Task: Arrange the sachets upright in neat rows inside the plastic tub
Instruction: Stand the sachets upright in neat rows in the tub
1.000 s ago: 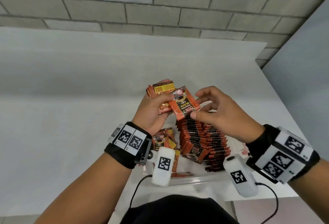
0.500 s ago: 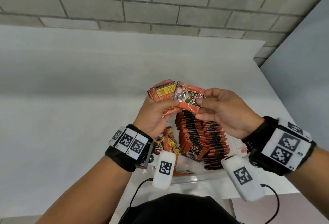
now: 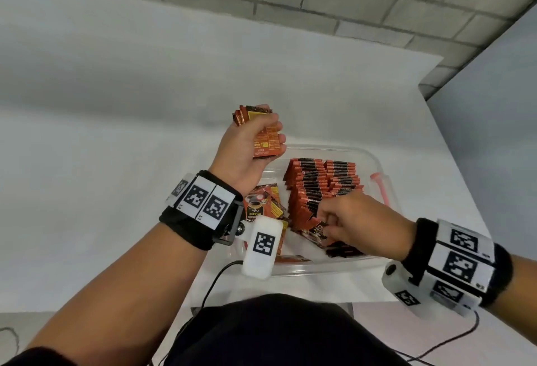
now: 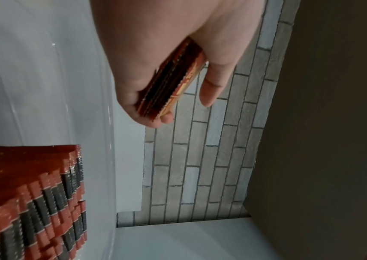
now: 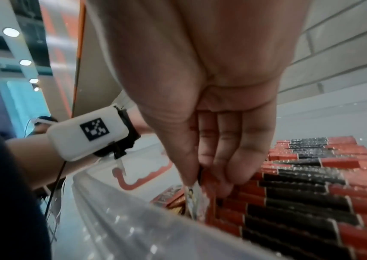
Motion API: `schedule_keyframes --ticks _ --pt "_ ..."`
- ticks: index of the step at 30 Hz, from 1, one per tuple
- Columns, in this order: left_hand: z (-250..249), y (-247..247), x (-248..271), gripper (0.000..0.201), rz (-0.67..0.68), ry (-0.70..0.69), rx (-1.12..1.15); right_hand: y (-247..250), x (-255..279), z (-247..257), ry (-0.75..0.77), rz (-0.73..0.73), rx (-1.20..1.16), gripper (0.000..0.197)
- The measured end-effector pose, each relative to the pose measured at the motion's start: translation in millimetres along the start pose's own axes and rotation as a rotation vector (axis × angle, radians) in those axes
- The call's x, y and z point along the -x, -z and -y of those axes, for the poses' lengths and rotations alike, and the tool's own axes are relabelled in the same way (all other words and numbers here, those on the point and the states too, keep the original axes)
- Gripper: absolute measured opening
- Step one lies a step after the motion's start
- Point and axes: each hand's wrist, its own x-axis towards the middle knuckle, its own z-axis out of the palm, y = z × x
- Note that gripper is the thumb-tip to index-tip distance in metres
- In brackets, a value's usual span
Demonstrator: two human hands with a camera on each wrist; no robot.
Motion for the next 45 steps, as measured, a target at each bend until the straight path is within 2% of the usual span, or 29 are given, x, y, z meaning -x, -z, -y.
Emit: schedule_keyframes --ticks 6,10,14,18,21,25,34,45 --pt "0 -1 4 0.012 0.010 0.006 -0.017 -5 -11 7 0.043 0.024 0.184 0.004" --pt "-2 -2 6 0.009 0.019 -0.003 -0.040 -8 -13 10 0.043 0.059 0.304 0.016" --pt "-3 -2 6 0.009 0.027 -0.006 -0.051 -8 -13 15 0.023 0.049 0.425 0.012" --pt "-2 -1 6 0.009 0.028 0.012 -0.051 -9 -15 16 0.000 0.060 0.421 0.015" --pt "0 -1 7 0.007 0.030 0.020 -0.062 -5 -18 16 -0.012 0.079 0.381 0.026" --pt "1 0 7 0.009 0.026 0.030 -0.056 2 -21 17 -0.022 0.083 0.365 0.010" --pt "3 2 7 0.006 0.014 0.042 -0.076 0 -27 22 0.021 0.126 0.467 0.017" --pt "4 3 9 0.006 0.015 0.049 -0.073 0 -25 28 0.048 0.119 0.533 0.013"
